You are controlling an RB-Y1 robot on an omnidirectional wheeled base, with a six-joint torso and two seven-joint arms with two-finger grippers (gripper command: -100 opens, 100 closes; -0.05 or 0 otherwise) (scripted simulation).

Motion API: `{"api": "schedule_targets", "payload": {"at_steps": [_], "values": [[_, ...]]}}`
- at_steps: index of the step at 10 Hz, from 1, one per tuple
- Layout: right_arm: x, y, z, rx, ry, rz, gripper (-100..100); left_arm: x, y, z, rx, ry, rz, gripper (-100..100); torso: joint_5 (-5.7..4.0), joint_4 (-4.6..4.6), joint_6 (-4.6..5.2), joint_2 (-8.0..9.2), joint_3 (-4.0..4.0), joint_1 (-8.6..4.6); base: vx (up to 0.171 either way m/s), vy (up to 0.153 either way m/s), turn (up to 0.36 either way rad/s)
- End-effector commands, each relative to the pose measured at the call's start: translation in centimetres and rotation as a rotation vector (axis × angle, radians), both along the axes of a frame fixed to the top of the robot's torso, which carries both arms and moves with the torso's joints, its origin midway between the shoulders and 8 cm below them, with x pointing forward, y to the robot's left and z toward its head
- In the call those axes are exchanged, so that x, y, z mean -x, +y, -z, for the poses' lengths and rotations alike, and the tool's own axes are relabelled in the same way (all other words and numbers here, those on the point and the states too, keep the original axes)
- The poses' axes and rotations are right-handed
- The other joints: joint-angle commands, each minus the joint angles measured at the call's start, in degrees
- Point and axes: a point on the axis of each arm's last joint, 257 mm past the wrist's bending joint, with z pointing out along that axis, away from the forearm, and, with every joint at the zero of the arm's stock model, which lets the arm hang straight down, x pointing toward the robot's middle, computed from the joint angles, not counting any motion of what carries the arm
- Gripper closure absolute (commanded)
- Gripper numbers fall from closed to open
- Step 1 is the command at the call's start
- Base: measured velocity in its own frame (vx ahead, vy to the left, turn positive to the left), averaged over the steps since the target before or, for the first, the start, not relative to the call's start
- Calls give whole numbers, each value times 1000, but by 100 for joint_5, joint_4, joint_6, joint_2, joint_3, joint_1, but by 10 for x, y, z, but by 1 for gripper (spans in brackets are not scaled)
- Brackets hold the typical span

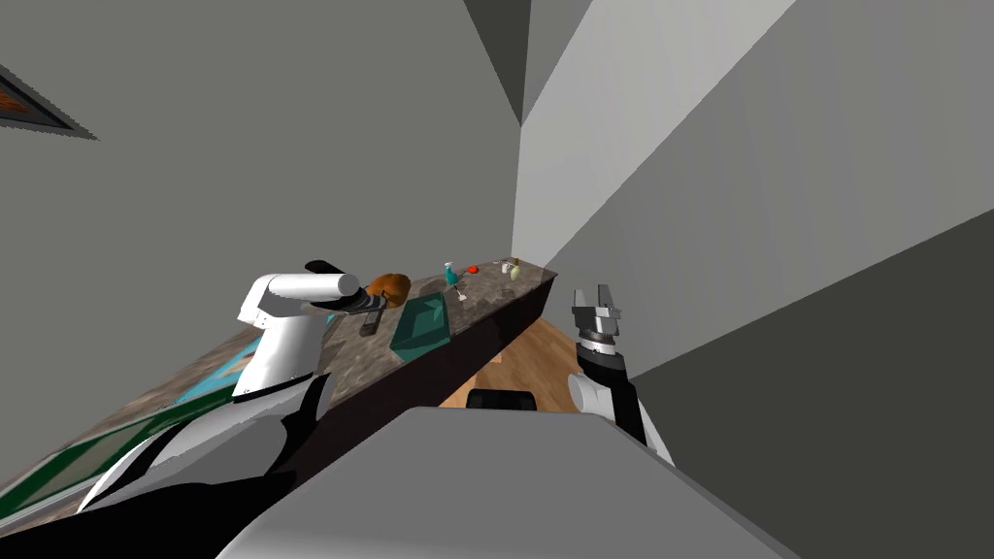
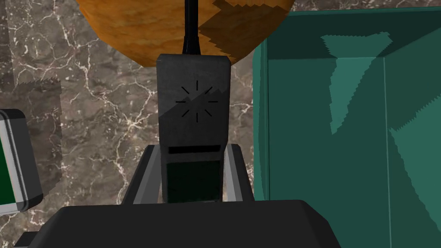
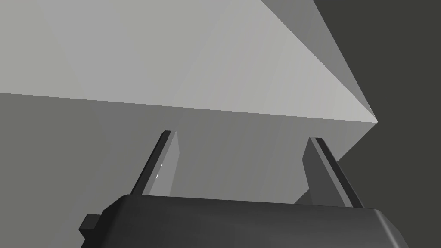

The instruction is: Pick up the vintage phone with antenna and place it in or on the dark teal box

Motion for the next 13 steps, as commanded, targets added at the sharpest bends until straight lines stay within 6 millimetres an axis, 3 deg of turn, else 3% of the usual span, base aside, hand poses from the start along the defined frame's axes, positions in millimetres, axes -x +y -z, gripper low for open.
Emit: {"api": "schedule_targets", "payload": {"at_steps": [1, 7, 13], "values": [[0, 0, 0, 0, 0, 0, 0, -7, -6, -5, 25, -23, -20, 100, 0, 0, 0, 0, 0, 0, 26, -59, -6], [0, 0, 0, 0, 0, 0, 0, -17, -19, -19, 123, -59, -107, 100, 14, -45, 168, -104, -75, -172, 27, -60, -56], [0, 0, 0, 0, 0, 0, 0, 4, -32, -11, 203, 39, -187, 100, 71, -90, 230, -139, -114, -252, 16, -39, -37]]}}
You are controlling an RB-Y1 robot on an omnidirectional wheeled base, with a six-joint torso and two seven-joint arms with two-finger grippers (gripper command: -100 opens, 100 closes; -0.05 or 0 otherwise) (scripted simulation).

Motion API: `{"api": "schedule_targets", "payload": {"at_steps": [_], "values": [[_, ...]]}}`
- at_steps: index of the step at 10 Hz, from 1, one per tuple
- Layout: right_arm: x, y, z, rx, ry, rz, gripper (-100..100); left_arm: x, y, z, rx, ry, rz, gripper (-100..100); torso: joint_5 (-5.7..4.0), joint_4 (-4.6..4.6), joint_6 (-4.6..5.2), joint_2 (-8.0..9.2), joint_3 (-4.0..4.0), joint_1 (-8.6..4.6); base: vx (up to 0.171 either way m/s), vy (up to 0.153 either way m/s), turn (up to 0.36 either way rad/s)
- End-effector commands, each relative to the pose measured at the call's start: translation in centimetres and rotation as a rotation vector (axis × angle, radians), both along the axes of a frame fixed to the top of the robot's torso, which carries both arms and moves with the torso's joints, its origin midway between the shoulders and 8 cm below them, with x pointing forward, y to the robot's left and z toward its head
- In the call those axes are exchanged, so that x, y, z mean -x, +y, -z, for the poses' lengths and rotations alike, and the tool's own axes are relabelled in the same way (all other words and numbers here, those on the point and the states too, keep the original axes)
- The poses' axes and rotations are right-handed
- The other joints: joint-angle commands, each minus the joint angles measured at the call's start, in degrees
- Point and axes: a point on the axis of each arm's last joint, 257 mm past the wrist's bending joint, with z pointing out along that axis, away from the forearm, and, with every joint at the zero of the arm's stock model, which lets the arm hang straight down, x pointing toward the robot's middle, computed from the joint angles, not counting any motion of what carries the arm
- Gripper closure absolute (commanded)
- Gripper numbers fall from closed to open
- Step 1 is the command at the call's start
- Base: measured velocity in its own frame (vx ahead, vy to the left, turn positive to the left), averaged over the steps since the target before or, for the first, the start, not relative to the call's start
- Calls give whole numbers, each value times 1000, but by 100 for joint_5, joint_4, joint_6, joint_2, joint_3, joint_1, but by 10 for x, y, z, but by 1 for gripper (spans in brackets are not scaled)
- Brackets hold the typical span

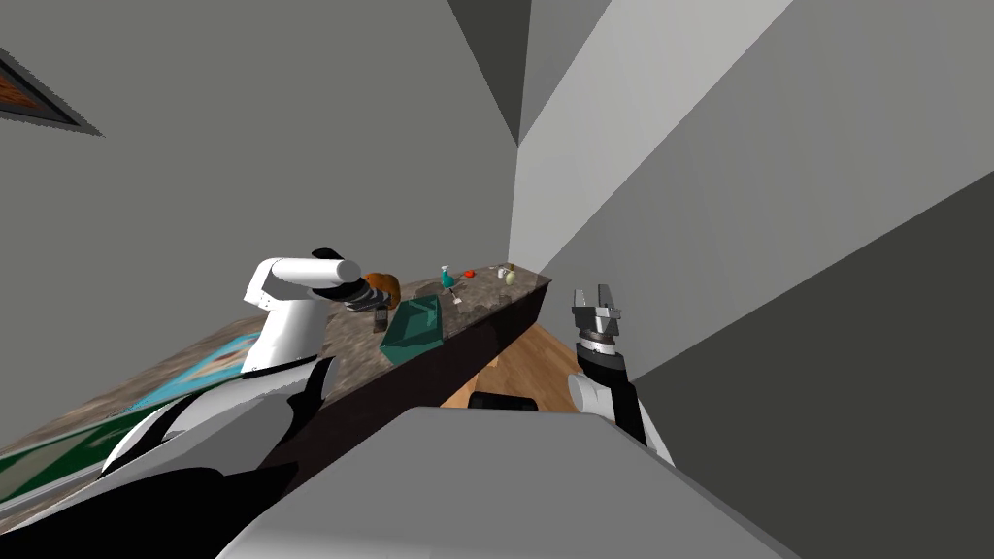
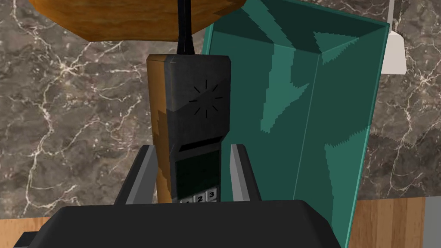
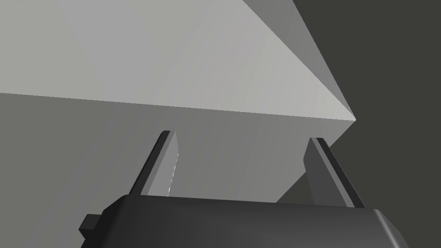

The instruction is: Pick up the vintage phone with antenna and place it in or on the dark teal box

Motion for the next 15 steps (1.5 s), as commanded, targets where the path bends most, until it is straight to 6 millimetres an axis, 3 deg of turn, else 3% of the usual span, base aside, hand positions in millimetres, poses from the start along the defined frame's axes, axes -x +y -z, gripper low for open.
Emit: {"api": "schedule_targets", "payload": {"at_steps": [1, 3, 4, 8, 9, 10, 15], "values": [[0, 0, 0, 0, 0, 0, 0, 9, -5, 5, 24, 43, -15, 100, 0, 0, 0, 0, 0, 0, 1, -26, -20], [0, 0, 0, 0, 0, 0, 0, 11, -5, 5, 27, 51, -17, 100, -5, 6, 3, 4, 5, 0, 3, -11, -2], [0, 0, 0, 0, 0, 0, 0, 13, -6, 6, 31, 58, -21, -100, -7, 9, 6, 6, 7, 5, 0, 0, 0], [0, 0, 0, 0, 0, 0, 0, 13, -6, 7, 31, 58, -21, -100, -7, 10, 7, 7, 8, 8, 0, 0, 0], [0, 0, 0, 0, 0, 0, 0, 13, -6, 7, 31, 58, -21, 0, -7, 10, 7, 7, 8, 8, 0, 0, 0], [0, 0, 0, 0, 0, 0, 0, 13, -3, -3, 51, 44, -30, -100, -7, 10, 7, 7, 8, 8, -44, 67, 37], [0, 0, 0, 0, 0, 0, 0, 15, 1, -27, 99, 8, -50, -100, 4, 19, 3, 43, 30, 55, -83, 108, 29]]}}
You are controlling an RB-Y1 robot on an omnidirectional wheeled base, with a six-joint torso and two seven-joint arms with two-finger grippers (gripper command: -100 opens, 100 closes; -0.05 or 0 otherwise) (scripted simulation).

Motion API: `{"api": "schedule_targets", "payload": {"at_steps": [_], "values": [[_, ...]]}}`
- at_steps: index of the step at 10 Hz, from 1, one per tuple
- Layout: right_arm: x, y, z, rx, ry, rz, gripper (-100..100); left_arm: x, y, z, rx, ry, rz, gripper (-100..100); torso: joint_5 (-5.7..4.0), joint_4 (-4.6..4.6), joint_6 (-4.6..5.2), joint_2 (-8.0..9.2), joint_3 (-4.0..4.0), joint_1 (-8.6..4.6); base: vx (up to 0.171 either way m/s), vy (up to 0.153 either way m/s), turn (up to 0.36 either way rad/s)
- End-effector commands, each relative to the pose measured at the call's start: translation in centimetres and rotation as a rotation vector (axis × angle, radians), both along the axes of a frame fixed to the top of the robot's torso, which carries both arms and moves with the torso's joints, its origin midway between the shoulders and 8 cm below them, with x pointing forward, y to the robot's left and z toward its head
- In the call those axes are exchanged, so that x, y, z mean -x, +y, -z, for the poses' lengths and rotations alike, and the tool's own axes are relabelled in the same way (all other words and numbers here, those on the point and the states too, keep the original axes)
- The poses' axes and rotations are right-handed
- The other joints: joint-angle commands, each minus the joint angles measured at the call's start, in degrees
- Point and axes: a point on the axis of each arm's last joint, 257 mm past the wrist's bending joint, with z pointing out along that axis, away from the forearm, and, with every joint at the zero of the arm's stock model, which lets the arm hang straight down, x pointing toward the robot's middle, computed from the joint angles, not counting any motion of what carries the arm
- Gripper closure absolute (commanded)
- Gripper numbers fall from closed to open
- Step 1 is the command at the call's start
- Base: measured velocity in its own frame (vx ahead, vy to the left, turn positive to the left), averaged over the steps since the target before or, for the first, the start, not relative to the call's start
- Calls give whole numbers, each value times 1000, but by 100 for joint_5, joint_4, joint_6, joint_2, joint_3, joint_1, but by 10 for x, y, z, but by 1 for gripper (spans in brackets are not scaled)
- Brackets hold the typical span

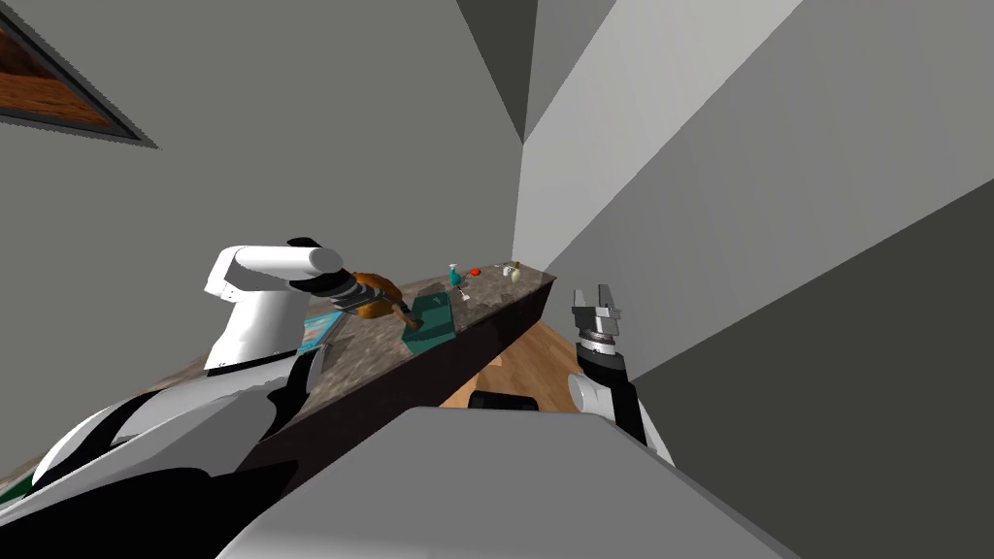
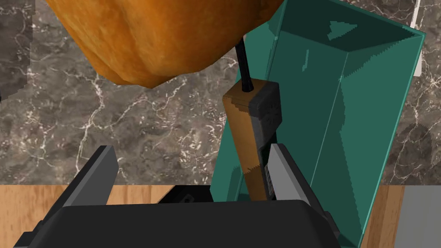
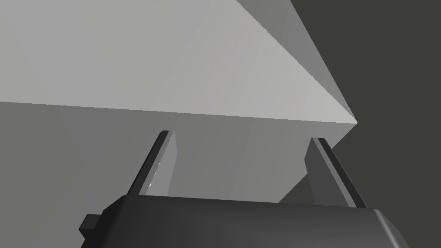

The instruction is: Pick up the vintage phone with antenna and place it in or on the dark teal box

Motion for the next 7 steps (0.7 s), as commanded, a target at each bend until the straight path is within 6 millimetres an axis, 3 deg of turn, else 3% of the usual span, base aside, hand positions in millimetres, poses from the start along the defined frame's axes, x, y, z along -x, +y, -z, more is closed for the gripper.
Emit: {"api": "schedule_targets", "payload": {"at_steps": [1, 2, 7], "values": [[0, 0, 0, 0, 0, 0, 0, 0, 0, 0, 0, 0, 0, -100, 0, 0, 0, 0, 0, 0, -27, 42, 0], [0, 0, 0, 0, 0, 0, 0, 0, 0, 0, 1, -1, -1, 0, -3, -3, 2, -13, -8, -21, -6, 9, 0], [0, 0, 0, 0, 0, 0, 0, 0, 0, 0, 1, -1, -1, 0, -10, -8, 3, -31, -19, -44, 0, 0, 0]]}}
